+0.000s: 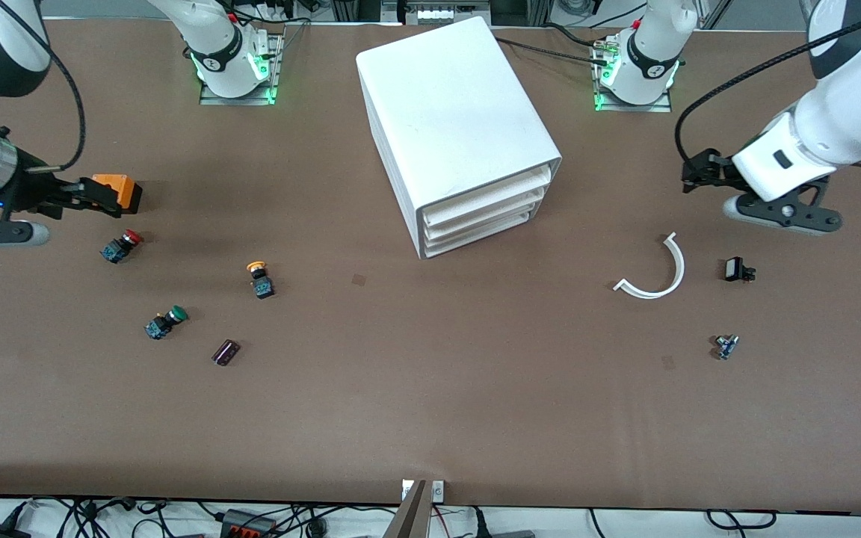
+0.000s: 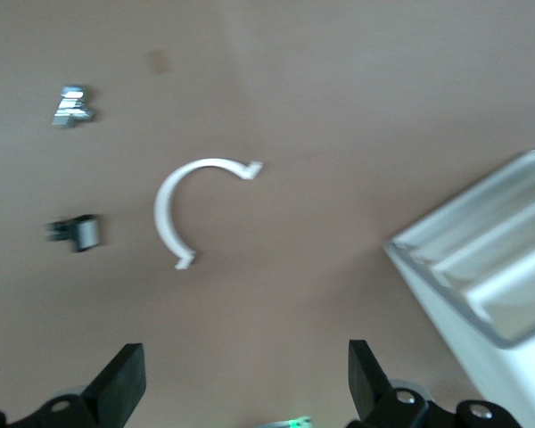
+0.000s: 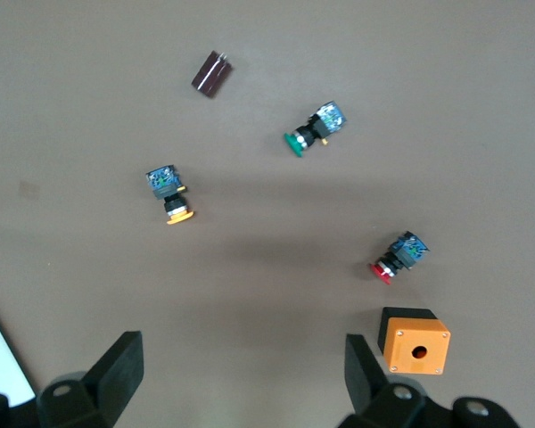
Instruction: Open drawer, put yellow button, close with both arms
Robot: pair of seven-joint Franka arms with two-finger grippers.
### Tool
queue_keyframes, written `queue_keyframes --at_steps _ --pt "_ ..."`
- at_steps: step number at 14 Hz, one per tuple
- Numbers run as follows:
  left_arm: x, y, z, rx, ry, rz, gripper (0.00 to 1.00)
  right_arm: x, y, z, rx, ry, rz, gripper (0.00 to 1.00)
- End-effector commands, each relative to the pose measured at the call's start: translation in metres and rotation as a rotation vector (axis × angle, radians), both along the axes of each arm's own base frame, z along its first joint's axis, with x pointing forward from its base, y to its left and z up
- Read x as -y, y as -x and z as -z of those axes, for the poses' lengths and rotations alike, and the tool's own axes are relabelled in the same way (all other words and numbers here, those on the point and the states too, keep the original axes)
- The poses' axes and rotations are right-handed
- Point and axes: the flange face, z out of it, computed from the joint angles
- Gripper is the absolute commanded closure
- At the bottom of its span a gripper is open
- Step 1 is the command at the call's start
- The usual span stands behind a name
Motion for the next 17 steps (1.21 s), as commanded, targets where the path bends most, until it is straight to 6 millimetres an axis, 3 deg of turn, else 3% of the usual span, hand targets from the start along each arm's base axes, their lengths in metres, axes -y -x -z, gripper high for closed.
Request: queue_keyframes --at_steps 1,6,8,11,13,15,17 --pt "0.021 -0.009 0.028 -0.113 0.133 0.044 0.0 -0.02 -0.014 0.042 -0.062 -0.001 -0.04 0.0" --pt "0.07 -0.029 0.118 -0.336 0.443 -0.01 0.0 -0.043 -0.033 0.119 -0.125 -0.021 -0.134 0.0" --pt "0.084 -0.041 0.148 -0.294 0.658 0.074 0.0 -0.073 -0.035 0.153 -0.157 -0.017 -0.192 0.0" --pt "0.094 -0.051 0.189 -0.228 0.919 0.176 0.0 -0.101 -0.04 0.185 -0.134 -0.013 -0.234 0.0" --pt "0.098 -0.043 0.215 -0.167 1.038 0.181 0.0 -0.104 -0.039 0.214 -0.102 -0.011 -0.242 0.0" --pt "0.106 -0.022 0.246 -0.14 1.224 0.125 0.0 -0.11 -0.037 0.244 -0.068 -0.012 -0.253 0.0" --pt "0.111 -0.008 0.273 -0.154 1.264 0.129 0.0 -0.125 -0.034 0.263 -0.068 -0.009 -0.277 0.0"
